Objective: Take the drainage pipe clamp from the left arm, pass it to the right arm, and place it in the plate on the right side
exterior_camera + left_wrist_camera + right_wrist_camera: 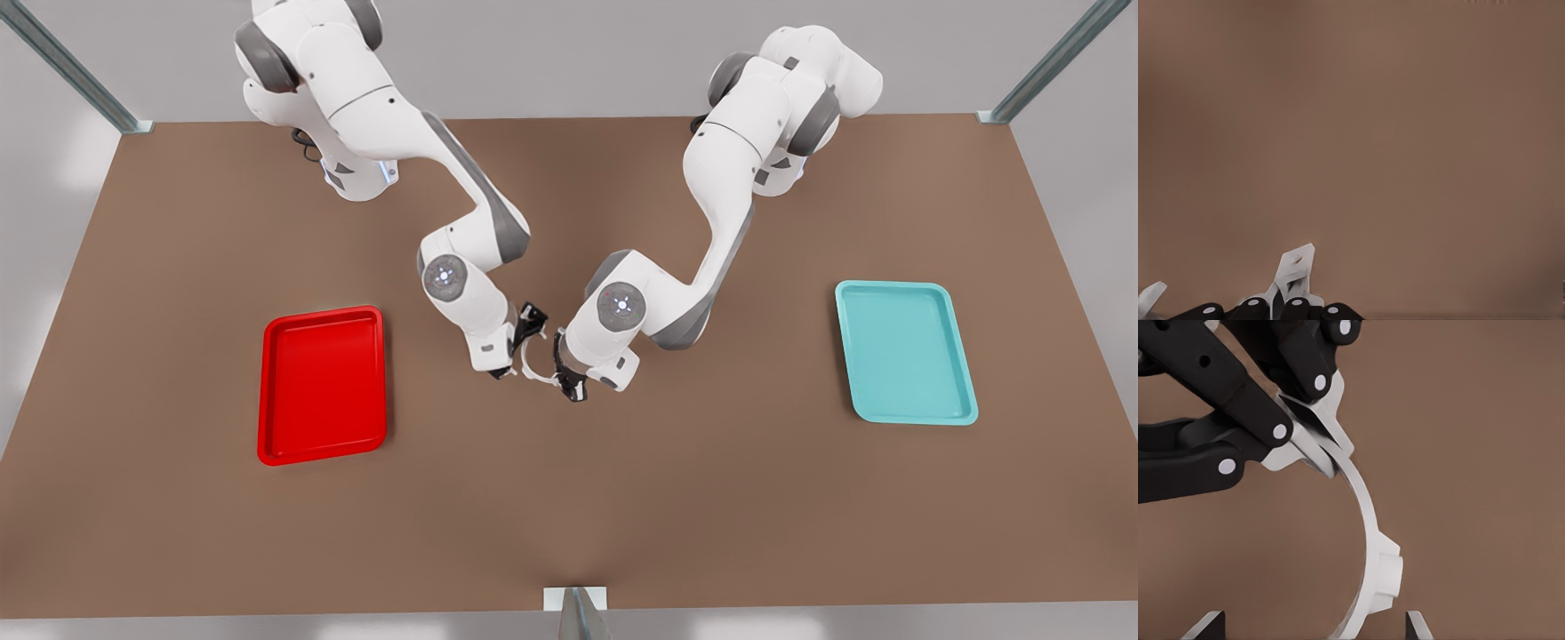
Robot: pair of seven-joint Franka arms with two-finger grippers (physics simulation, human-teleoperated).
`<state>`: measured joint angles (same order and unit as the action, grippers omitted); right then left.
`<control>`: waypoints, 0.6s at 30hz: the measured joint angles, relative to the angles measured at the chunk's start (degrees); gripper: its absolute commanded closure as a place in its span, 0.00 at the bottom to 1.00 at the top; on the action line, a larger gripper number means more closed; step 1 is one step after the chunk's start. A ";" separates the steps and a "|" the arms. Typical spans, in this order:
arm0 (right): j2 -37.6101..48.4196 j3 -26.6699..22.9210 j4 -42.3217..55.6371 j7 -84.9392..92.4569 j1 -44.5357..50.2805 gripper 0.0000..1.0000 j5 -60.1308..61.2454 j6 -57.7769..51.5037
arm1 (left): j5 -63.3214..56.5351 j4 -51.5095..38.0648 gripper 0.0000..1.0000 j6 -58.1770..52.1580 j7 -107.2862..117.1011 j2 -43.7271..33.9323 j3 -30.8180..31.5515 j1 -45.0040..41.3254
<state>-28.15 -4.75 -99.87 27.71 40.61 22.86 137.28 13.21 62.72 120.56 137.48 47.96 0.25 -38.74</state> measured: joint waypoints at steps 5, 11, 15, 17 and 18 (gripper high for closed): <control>-1.48 0.00 1.01 -0.69 0.07 0.00 -0.03 0.40 | -0.02 -0.02 0.79 0.08 0.49 0.03 0.01 -0.10; -2.24 0.07 1.56 -1.08 0.30 0.54 0.21 0.61 | -0.04 -0.07 0.79 0.12 0.94 0.03 -0.07 -0.10; -2.92 0.06 2.25 0.35 0.25 0.79 1.65 0.28 | -0.09 -0.10 0.00 0.15 1.23 0.09 -0.21 0.05; -2.78 0.07 2.80 0.41 0.07 0.79 1.32 0.14 | -0.13 -0.10 0.00 0.17 1.39 0.11 -0.24 0.19; -2.72 0.07 2.93 0.33 -0.02 0.79 1.08 0.10 | -0.35 -0.10 0.00 0.26 1.59 0.11 -0.24 0.22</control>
<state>-30.88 -4.68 -96.93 28.04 40.58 23.95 137.38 12.86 62.62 120.82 139.07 48.07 0.01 -38.52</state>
